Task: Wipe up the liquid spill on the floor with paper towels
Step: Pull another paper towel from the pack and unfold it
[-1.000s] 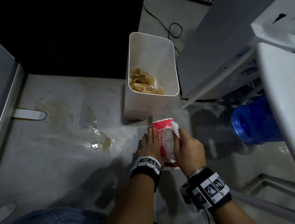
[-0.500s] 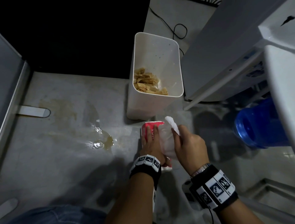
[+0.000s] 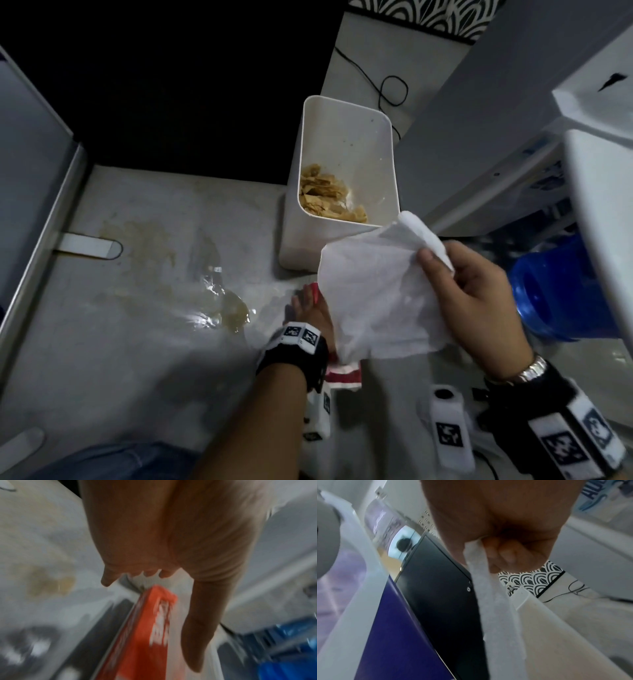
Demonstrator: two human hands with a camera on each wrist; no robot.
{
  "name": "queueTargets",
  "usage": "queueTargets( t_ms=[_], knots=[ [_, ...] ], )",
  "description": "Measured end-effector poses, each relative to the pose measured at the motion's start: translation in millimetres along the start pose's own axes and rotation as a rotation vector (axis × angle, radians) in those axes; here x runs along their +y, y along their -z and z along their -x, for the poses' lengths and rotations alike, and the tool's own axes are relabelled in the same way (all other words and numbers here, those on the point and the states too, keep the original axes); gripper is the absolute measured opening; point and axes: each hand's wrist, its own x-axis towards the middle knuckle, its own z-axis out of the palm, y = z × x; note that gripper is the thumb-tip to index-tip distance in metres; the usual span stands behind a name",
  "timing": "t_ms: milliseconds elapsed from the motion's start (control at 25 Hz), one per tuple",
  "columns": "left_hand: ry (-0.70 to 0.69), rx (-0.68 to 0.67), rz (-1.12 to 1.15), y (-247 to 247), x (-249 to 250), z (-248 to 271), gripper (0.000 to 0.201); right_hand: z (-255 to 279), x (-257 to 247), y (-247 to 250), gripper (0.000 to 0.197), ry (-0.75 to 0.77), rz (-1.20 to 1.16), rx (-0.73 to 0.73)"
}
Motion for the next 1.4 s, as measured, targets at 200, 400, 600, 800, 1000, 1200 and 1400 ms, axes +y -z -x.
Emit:
queueTargets(
  t_ms=[200, 400, 600, 800, 1000, 1200, 1400],
  knots=[
    [-0.049, -0.062, 0.577, 140.4, -9.5, 47.4, 0.019, -13.6, -32.0, -10.4, 0.021, -0.152, -0.539, 0.011],
    [-0.218, -0.194, 1.218, 246.3, -31.5, 136.2, 0.073, -30.8, -70.3, -77.0, 0.017, -0.120, -0.779, -0.118],
    [-0.211, 0.403, 0.994, 276.4, -88.6, 183.4, 0.029, -48.5, -93.3, -147.9, 0.018, -0.155, -0.758, -0.238],
    [-0.145, 0.639, 1.111, 278.5, -158.8, 203.0, 0.023, -57.2, -100.4, -211.8, 0.025, -0.331, -0.802, -0.490],
    [-0.123, 0.765, 0.963, 264.3, -196.0, 201.7, 0.033, -72.2, -101.6, -252.8, 0.020, -0.455, -0.842, -0.630],
    [-0.084, 0.498, 1.028, 246.9, -199.9, 198.7, 0.028, -81.2, -103.6, -286.3, 0.045, -0.095, -0.494, -0.761],
    [0.002, 0.398, 0.749, 206.0, -198.1, 166.6, 0.013, -72.8, -103.4, -316.5, 0.047, 0.012, -0.458, -0.832]
  ],
)
